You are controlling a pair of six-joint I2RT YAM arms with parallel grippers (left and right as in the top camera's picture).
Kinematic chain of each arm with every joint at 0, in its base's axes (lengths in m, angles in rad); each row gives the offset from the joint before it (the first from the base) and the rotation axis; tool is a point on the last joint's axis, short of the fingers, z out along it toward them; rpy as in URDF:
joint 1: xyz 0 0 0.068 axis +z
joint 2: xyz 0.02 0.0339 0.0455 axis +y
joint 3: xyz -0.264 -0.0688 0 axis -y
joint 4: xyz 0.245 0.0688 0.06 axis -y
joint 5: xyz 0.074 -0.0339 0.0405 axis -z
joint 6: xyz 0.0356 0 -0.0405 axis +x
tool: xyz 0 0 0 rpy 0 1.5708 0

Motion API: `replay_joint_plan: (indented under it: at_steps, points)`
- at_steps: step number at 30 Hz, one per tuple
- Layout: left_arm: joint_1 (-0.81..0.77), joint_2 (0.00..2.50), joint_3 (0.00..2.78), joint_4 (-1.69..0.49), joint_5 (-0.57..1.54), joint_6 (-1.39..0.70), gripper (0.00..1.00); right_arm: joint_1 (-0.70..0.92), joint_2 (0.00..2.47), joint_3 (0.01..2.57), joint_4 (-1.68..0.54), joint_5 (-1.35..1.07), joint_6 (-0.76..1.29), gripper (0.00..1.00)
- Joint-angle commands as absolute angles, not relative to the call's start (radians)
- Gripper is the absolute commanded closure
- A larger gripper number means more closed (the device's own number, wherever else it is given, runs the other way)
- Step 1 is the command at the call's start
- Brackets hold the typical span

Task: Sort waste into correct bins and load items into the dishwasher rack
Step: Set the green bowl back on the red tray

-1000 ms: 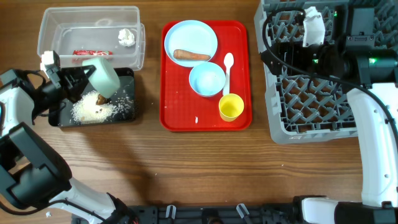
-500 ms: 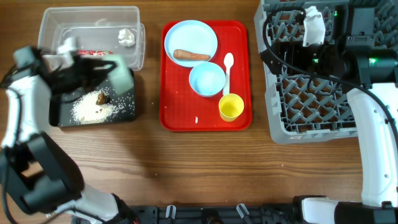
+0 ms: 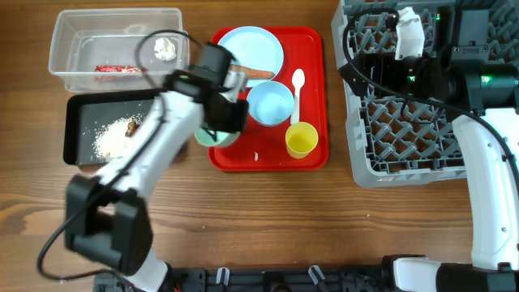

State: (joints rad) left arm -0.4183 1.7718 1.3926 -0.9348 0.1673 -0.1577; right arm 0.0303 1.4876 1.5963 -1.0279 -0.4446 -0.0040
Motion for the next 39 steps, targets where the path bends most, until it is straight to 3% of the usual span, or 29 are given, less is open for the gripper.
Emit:
replay_joint_plan:
  at_steps: [1, 17, 23, 25, 32, 39]
  points:
    - [-0.496, 1.831, 1.393, -0.924, -0.047, -0.263, 0.96, 0.035, 1.499, 1.621, -1.026, -0.438, 0.003, 0.0]
    - [-0.624, 1.936, 1.393, -0.839, -0.035, -0.278, 0.94, 0.035, 1.499, 1.621, -1.024, -0.438, 0.003, 0.0]
    - [-0.646, 1.936, 1.395, -0.822, -0.033, -0.279, 0.53, 0.035, 1.499, 1.621, -1.02, -0.438, 0.003, 0.0]
    - [-0.646, 1.934, 1.407, -0.828, -0.014, -0.278, 0.44, 0.035, 1.499, 1.621, -1.012, -0.438, 0.004, 0.0]
    - [-0.645, 1.922, 1.556, -0.891, 0.01, -0.266, 0.32, 0.035, 1.499, 1.621, -0.987, -0.439, 0.03, 0.0]
    - [-0.647, 1.929, 1.564, -0.844, 0.122, -0.241, 0.3, 0.035, 1.499, 1.621, -0.987, -0.438, 0.029, 0.0]
